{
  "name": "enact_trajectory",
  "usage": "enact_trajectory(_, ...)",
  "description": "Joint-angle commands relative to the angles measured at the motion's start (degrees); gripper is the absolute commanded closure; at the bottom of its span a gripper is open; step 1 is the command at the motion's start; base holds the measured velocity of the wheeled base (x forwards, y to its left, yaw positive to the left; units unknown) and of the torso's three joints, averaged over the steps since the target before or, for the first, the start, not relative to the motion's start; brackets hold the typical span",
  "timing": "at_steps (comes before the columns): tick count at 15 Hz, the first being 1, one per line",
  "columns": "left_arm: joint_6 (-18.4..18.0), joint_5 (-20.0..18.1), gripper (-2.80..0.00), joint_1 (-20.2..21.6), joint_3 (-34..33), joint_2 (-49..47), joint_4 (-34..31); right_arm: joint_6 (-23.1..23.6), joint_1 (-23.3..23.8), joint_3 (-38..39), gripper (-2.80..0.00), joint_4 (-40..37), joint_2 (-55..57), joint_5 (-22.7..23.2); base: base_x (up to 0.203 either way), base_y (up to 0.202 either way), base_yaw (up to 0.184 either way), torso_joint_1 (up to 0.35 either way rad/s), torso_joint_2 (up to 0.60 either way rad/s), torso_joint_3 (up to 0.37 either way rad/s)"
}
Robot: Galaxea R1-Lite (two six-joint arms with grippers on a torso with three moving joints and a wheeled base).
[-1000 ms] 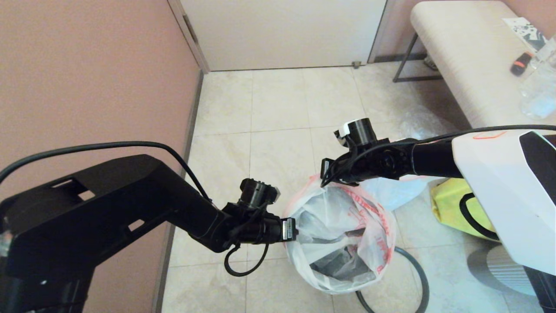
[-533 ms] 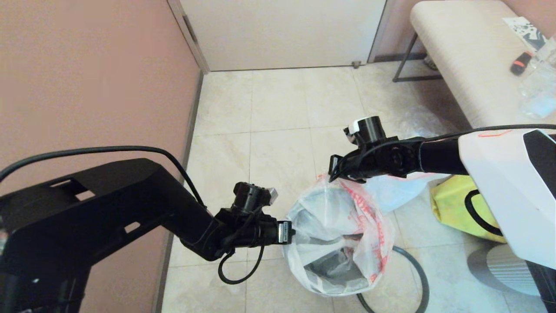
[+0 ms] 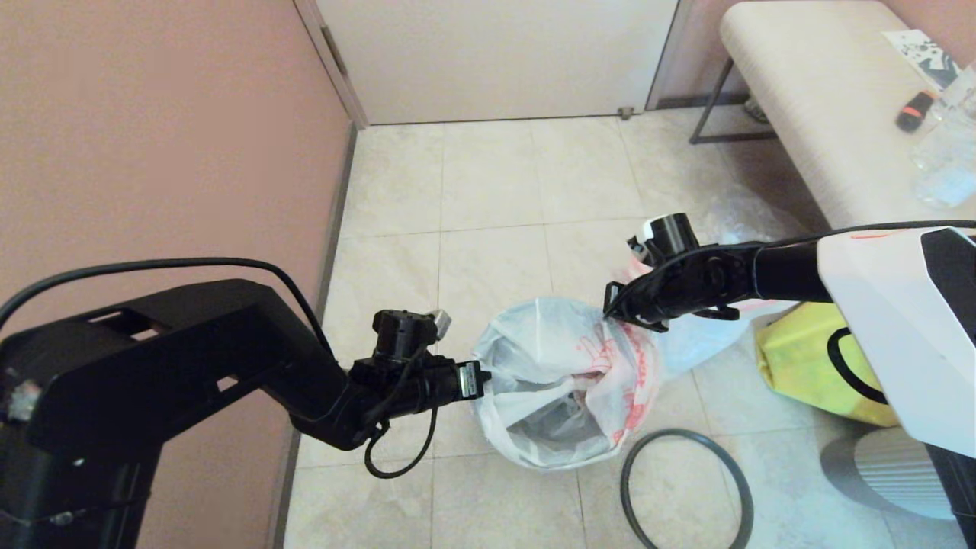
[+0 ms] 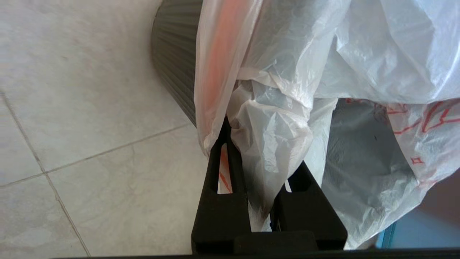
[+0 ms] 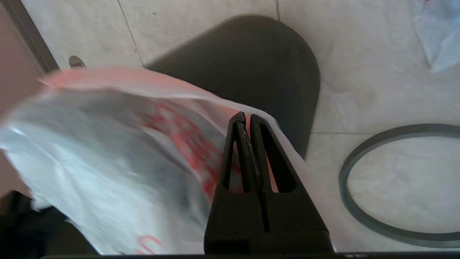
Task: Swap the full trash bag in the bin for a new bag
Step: Put the new garbage bag on the trash can
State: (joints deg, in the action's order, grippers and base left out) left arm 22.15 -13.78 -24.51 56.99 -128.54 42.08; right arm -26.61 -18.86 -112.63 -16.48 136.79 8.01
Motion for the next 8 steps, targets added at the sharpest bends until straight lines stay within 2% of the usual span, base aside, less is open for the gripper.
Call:
enact_trajectory(1, 0.5, -0.1, 0.0, 1.1, 0.5, -0.2, 0.3, 1.1, 1.0, 0.0, 0.0, 0.1, 0.7, -0.4, 0.0, 0.0, 0.0, 0.0, 0.0, 0.0)
enact_trajectory(5, 1.1, 0.0, 0.0, 2.3, 1.5, -0.2, 0.0, 1.2, 1.6, 0.4, 0.0, -2.1, -2.4, -3.1, 0.0, 0.0, 0.0, 0.0, 0.0, 0.0)
enact_trajectory(8, 1.1, 0.1, 0.0, 2.2, 2.1, -0.9, -0.1, -2.9, 1.4, 1.2, 0.0, -8.5, -7.4, -4.6, 0.0, 0.0, 0.0, 0.0, 0.0, 0.0)
